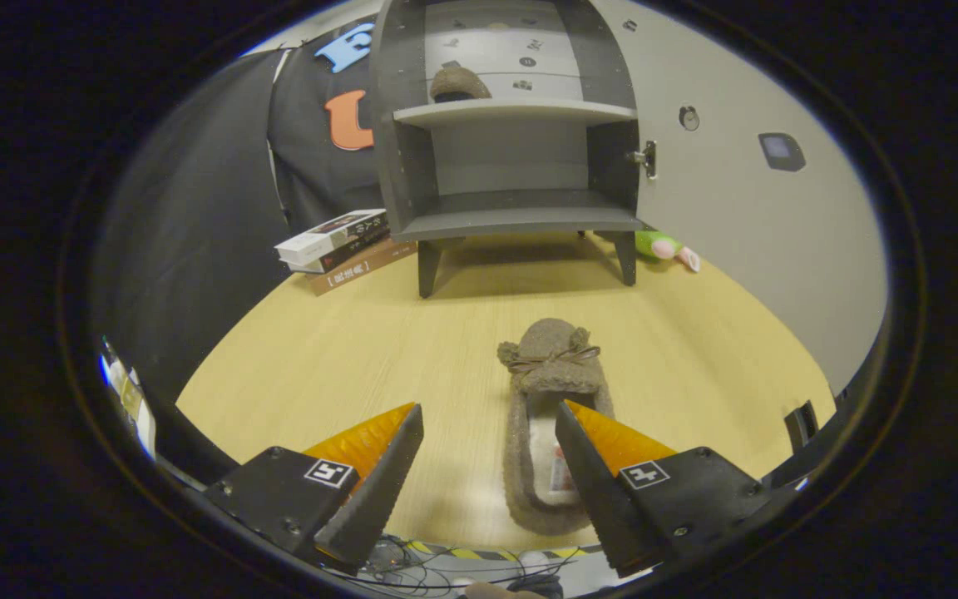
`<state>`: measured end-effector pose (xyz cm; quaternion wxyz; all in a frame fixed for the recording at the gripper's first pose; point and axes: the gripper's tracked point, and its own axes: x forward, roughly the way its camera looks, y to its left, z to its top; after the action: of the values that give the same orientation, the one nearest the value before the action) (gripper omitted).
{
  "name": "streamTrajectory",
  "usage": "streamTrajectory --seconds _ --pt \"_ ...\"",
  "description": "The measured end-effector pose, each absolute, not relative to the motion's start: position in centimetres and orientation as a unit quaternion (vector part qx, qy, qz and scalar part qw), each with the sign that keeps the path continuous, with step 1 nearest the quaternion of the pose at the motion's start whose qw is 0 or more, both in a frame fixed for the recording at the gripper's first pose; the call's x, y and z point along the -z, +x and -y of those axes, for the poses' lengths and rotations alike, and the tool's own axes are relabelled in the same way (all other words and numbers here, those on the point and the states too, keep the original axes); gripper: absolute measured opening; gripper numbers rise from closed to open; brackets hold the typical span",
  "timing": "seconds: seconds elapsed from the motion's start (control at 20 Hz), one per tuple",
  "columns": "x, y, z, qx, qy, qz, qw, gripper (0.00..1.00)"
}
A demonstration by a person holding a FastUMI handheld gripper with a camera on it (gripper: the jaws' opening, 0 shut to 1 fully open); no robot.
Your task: Open the shoe cabinet door, grab the shoes and put them into the shoe cabinet, then close the shoe cabinet door.
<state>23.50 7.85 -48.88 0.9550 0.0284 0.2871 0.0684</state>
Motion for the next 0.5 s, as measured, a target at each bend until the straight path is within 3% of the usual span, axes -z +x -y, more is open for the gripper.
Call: streamTrajectory --seconds 0.5 --pt "51.6 30.1 -8.8 -0.073 0.071 -0.330 0.939 0.99"
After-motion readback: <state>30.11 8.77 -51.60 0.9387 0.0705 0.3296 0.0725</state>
